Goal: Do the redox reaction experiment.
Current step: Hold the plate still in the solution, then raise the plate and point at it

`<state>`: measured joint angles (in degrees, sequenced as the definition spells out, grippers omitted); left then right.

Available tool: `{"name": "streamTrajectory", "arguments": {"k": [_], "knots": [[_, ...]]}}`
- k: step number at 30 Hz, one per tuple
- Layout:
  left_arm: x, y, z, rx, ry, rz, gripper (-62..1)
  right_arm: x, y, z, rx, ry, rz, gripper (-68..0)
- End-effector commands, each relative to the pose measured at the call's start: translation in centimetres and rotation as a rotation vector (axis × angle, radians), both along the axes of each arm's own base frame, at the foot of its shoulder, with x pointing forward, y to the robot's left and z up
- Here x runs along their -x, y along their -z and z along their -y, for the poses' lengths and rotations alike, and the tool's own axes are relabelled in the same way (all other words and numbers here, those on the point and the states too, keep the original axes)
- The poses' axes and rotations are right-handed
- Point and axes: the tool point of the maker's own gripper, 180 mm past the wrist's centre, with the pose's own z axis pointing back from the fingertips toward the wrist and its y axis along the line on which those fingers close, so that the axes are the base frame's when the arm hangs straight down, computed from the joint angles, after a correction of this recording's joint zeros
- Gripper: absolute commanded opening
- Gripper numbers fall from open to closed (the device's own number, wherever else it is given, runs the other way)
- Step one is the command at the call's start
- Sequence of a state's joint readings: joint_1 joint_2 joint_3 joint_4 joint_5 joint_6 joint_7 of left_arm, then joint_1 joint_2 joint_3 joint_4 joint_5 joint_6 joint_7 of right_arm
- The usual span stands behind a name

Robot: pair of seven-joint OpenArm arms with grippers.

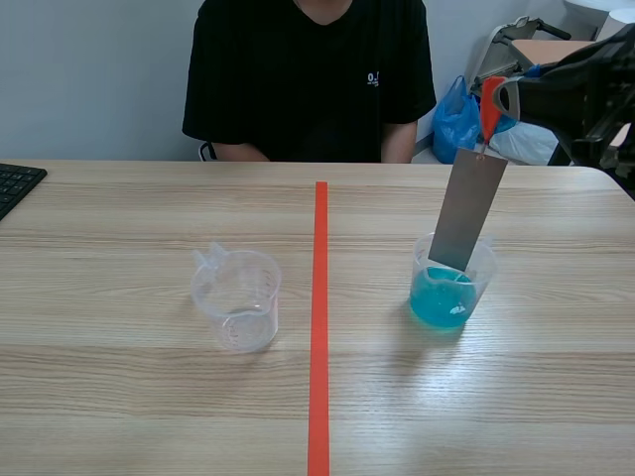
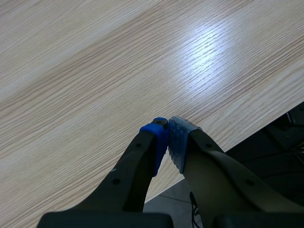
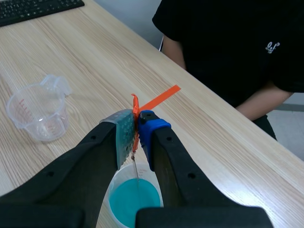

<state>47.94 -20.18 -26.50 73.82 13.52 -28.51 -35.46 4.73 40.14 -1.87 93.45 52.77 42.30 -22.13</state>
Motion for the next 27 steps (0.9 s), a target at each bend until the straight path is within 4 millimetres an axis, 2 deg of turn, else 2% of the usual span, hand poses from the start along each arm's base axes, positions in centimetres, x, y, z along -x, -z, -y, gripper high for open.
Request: {"name": "streamTrajectory", "arguments": {"k": [1, 17, 27], "knots": [[-0.2, -0.5, 0.2, 0.007, 0.008, 0.019, -57.8, -0.1, -2.0, 0.4, 0.001, -0.008, 0.05, -66.0], [-0.4, -0.9, 0.1, 0.024, -0.004, 0.034, -57.8, 1.5, -7.0, 0.1, -0.004, -0.055, 0.117, -66.0], [-1.0, -1.8, 0.1, 0.037, 0.014, 0.075, -57.8, 1.9, -7.8, 0.1, -0.002, -0.06, 0.123, -66.0]]}}
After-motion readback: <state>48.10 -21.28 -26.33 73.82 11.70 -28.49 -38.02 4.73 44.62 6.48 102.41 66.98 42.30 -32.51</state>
